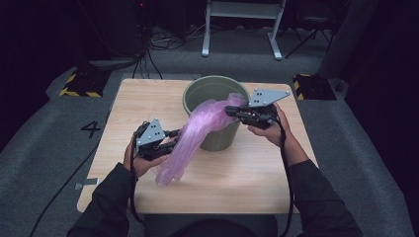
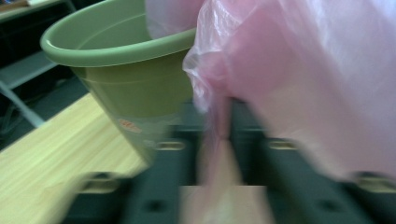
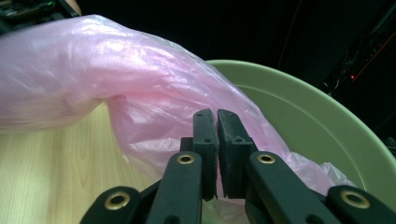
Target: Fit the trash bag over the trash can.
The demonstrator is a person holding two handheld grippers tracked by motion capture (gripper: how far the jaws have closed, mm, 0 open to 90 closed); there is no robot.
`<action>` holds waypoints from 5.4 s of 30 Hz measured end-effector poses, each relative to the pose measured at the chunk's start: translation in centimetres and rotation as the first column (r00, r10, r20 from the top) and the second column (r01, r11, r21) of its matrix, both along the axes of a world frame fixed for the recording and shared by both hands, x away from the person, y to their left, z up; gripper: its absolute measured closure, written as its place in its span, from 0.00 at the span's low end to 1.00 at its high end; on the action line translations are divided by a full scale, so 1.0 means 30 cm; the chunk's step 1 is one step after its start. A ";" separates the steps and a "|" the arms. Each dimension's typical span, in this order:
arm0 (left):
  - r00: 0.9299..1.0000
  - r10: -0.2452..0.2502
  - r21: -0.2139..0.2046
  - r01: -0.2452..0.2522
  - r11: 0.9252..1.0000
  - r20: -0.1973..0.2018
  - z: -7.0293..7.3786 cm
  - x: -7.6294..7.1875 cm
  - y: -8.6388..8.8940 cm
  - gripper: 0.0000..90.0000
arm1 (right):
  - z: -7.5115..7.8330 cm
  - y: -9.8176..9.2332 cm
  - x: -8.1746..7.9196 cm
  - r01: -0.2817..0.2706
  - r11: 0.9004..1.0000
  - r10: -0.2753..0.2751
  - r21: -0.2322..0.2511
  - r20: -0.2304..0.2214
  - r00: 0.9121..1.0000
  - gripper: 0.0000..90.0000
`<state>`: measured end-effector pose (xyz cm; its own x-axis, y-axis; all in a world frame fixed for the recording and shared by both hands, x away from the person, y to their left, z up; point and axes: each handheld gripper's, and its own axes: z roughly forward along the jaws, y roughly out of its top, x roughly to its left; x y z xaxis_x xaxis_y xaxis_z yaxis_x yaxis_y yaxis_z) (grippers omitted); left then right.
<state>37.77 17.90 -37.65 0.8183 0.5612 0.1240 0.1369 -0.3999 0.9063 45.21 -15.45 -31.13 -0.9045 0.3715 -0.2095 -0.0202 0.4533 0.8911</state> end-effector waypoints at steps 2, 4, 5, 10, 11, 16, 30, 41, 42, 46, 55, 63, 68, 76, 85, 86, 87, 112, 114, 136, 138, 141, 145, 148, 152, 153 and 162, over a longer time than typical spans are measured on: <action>0.999 0.038 -0.003 -0.038 0.999 0.000 0.006 -0.005 0.011 0.42 | -0.003 0.004 0.018 0.029 0.999 -0.029 0.020 -0.015 0.999 1.00; 0.998 0.060 -0.050 -0.061 0.997 -0.015 0.010 -0.010 0.035 0.38 | -0.006 0.005 0.023 0.035 0.999 -0.034 0.021 -0.020 0.999 1.00; 0.997 0.075 -0.057 -0.076 0.996 -0.018 0.013 -0.012 0.047 0.36 | -0.009 0.005 0.031 0.044 0.999 -0.043 0.022 -0.028 0.999 1.00; 0.996 0.090 -0.084 -0.091 0.992 -0.014 0.028 -0.035 0.102 0.29 | -0.023 0.003 0.060 0.082 0.996 -0.080 0.027 -0.055 0.995 1.00; 0.997 0.077 -0.090 -0.077 0.993 -0.001 0.034 -0.046 0.118 0.29 | -0.026 0.002 0.075 0.100 0.995 -0.098 0.027 -0.065 0.993 1.00; 0.997 0.072 -0.124 -0.069 0.990 0.018 0.045 -0.066 0.135 0.29 | -0.032 -0.002 0.116 0.168 0.986 -0.168 -0.005 -0.061 0.984 1.00; 0.996 -0.076 -0.115 0.081 0.990 0.045 0.080 -0.092 0.013 0.22 | -0.049 -0.001 0.199 0.273 0.957 -0.278 -0.099 -0.035 0.960 1.00; 0.998 -0.025 -0.059 0.028 0.998 0.059 0.054 -0.066 -0.089 0.49 | -0.049 -0.017 0.179 0.291 0.953 -0.294 -0.084 -0.033 0.955 0.76; 0.998 -0.008 -0.050 0.011 0.999 0.066 0.055 -0.063 -0.094 0.66 | -0.049 -0.031 0.166 0.282 0.957 -0.285 -0.069 -0.046 0.957 0.69; 0.996 0.006 -0.018 -0.004 1.000 0.092 0.053 -0.053 -0.106 0.79 | -0.046 -0.054 0.136 0.246 0.968 -0.248 -0.040 -0.057 0.967 0.56; 0.994 -0.040 -0.013 0.042 0.999 0.100 0.050 -0.045 -0.123 1.00 | -0.010 -0.073 -0.029 0.109 0.994 -0.109 0.014 0.000 0.994 0.38; 0.994 -0.054 -0.005 0.055 0.998 0.093 0.048 -0.037 -0.121 0.98 | -0.011 -0.018 -0.037 0.012 1.000 -0.012 0.011 -0.014 1.000 0.30; 0.995 -0.057 -0.008 0.057 0.998 0.088 0.045 -0.035 -0.117 0.96 | -0.021 0.038 -0.017 -0.041 0.996 0.041 -0.074 -0.007 0.999 0.42; 0.996 -0.015 -0.066 0.021 0.998 0.089 0.067 -0.055 -0.044 0.54 | -0.027 0.055 0.023 -0.050 0.997 0.048 -0.061 -0.035 0.998 0.93; 0.993 -0.100 -0.106 0.107 0.989 0.068 0.105 -0.123 0.024 0.27 | -0.020 0.034 0.080 0.094 0.995 -0.095 -0.028 -0.058 0.994 0.97; 0.991 -0.116 -0.101 0.123 0.987 0.069 0.108 -0.130 0.019 0.26 | -0.022 0.035 0.086 0.099 0.995 -0.100 -0.026 -0.062 0.993 0.97; 0.989 -0.130 -0.097 0.136 0.986 0.069 0.110 -0.137 0.013 0.25 | -0.023 0.036 0.090 0.107 0.994 -0.109 -0.029 -0.063 0.992 0.97; 0.982 -0.077 0.024 0.074 0.997 0.171 0.108 -0.113 -0.119 0.93 | -0.030 -0.001 0.088 0.165 0.986 -0.166 -0.036 -0.044 0.985 0.83; 0.983 -0.089 0.019 0.087 0.996 0.162 0.101 -0.101 -0.108 0.99 | -0.029 -0.017 0.083 0.175 0.984 -0.176 -0.020 -0.054 0.983 0.74; 0.992 -0.020 0.050 0.014 0.999 0.126 0.066 -0.025 -0.078 1.00 | 0.057 -0.120 -0.141 0.011 0.999 -0.013 0.034 0.052 0.999 0.37; 0.991 -0.013 0.056 0.006 0.998 0.131 0.064 -0.022 -0.078 1.00 | 0.071 -0.097 -0.154 -0.021 0.999 0.018 0.039 0.058 0.998 0.37; 0.992 -0.007 0.053 0.001 0.999 0.127 0.061 -0.014 -0.078 1.00 | 0.082 -0.061 -0.161 -0.066 0.997 0.063 0.044 0.061 0.996 0.35; 0.992 -0.003 0.055 -0.004 0.998 0.129 0.058 -0.007 -0.081 1.00 | 0.081 0.001 -0.162 -0.124 0.992 0.122 0.030 0.052 0.991 0.34; 0.992 0.001 0.052 -0.008 0.999 0.125 0.057 -0.002 -0.081 1.00 | 0.072 0.047 -0.157 -0.147 0.989 0.147 0.008 0.048 0.988 0.35; 0.993 0.002 0.047 -0.007 0.999 0.120 0.053 0.005 -0.077 1.00 | 0.057 0.088 -0.155 -0.167 0.985 0.169 -0.039 0.059 0.984 0.55; 0.993 0.001 0.046 -0.006 0.999 0.119 0.051 0.007 -0.076 1.00 | 0.054 0.094 -0.153 -0.170 0.984 0.173 -0.049 0.058 0.983 0.64; 0.994 0.003 0.020 -0.005 1.000 0.110 0.041 0.021 -0.060 0.98 | 0.032 0.096 -0.129 -0.131 0.991 0.132 -0.038 0.051 0.990 1.00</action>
<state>38.40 16.11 -36.42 0.7969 0.5609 0.2246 0.0384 -0.4180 0.9076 41.35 -12.57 -30.16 -0.9322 0.2418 -0.2695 -0.1288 0.4742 0.8709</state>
